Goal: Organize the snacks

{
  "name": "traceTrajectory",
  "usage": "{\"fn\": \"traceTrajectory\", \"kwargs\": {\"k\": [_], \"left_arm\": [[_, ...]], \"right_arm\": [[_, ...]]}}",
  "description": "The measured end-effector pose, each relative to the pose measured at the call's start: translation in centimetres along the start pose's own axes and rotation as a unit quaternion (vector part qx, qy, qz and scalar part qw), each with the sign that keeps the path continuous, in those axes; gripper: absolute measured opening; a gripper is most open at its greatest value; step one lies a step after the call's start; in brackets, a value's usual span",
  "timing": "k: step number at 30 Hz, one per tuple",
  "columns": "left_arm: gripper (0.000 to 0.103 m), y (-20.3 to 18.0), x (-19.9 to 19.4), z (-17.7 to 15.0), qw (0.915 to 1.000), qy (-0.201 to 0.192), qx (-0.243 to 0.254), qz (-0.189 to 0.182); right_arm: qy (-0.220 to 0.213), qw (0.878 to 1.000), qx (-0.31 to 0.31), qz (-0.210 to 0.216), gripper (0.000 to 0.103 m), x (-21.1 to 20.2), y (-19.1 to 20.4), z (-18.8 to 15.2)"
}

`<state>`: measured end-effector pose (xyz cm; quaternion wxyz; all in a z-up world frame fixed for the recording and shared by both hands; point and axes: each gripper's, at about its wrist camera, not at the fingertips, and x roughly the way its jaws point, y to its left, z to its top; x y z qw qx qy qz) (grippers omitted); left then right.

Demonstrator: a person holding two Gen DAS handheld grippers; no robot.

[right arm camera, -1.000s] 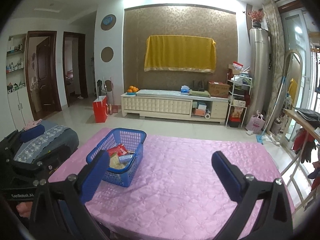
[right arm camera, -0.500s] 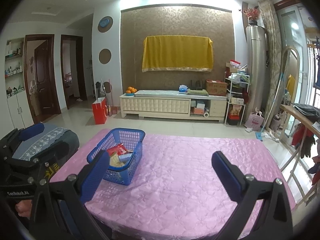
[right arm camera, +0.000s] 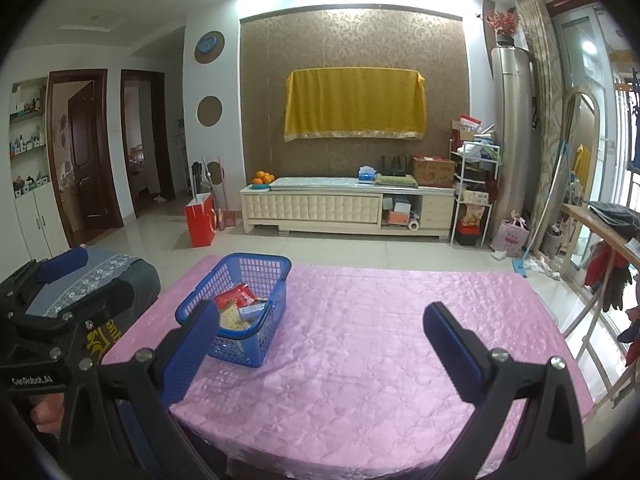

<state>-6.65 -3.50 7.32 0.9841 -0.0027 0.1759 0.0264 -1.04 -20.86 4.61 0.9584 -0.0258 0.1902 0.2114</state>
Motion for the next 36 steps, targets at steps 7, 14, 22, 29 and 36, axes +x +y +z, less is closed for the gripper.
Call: {"fn": "traceTrajectory", "kwargs": {"k": [7,14,22,29,36], "left_arm": [[0.103,-0.07,-0.1,-0.12,1.0,-0.001,0.0,-0.003],[0.103,-0.32,-0.47,-0.36,1.0,-0.002,-0.002,-0.006],[0.103,-0.36,-0.56,-0.28,1.0,0.002,-0.002,-0.005],[0.103,-0.46,-0.64,-0.17,1.0,0.002,-0.001,-0.004],[0.103,-0.47,-0.61,-0.05,1.0,0.005,0.002,-0.005]], "right_arm": [[0.002,1.0,0.002,0.003,0.103,-0.06,0.11,0.13],[0.002,1.0,-0.002,0.003,0.103,-0.22,0.35,0.19],[0.001,1.0,-0.007,0.007,0.103,-0.55,0.16,0.29],[0.001,1.0,-0.01,0.011,0.103,-0.76,0.0,0.36],[-0.002,1.0,-0.012,0.015,0.103,-0.76,-0.11,0.4]]}}
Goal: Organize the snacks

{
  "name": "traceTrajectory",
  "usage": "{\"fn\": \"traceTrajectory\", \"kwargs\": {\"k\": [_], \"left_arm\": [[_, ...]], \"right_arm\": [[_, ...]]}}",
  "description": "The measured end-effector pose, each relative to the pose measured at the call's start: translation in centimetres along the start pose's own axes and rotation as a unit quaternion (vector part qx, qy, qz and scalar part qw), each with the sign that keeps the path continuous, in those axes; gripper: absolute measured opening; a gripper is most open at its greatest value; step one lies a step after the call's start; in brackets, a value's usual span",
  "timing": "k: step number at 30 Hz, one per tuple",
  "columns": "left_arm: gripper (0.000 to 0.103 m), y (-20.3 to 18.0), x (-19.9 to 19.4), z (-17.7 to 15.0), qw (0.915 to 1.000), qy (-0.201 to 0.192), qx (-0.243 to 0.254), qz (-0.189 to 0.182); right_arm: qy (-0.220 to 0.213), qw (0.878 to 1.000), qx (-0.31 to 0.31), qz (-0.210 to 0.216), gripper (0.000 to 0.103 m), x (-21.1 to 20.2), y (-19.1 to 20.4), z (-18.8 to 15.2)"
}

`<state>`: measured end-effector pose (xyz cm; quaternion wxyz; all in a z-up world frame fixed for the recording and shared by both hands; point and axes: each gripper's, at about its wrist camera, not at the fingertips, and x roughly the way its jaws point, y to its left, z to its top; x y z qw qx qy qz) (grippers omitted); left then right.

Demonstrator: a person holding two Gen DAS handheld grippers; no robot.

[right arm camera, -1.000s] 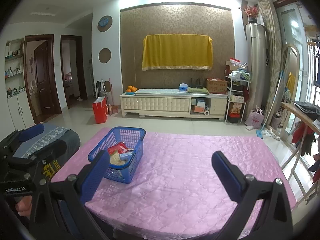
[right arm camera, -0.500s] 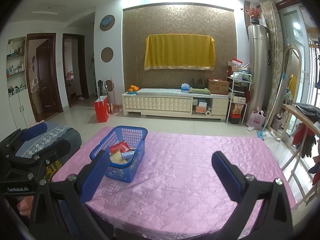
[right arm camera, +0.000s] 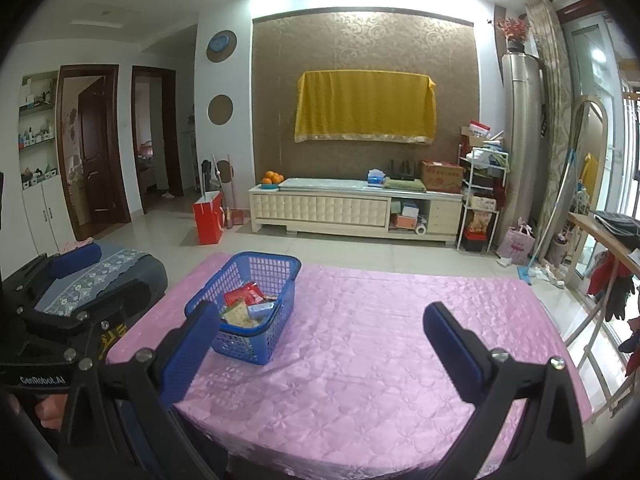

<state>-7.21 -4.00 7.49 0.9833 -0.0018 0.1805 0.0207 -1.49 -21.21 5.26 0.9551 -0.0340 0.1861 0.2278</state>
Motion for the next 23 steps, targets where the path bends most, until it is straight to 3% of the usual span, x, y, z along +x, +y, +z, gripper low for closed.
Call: {"fn": "traceTrajectory", "kwargs": {"k": [23], "left_arm": [[0.103,-0.15,-0.04,-0.12,1.0,0.003,-0.001,-0.007]], "right_arm": [[0.0,1.0,0.0,0.0,0.103,-0.05,0.2,-0.13]]}}
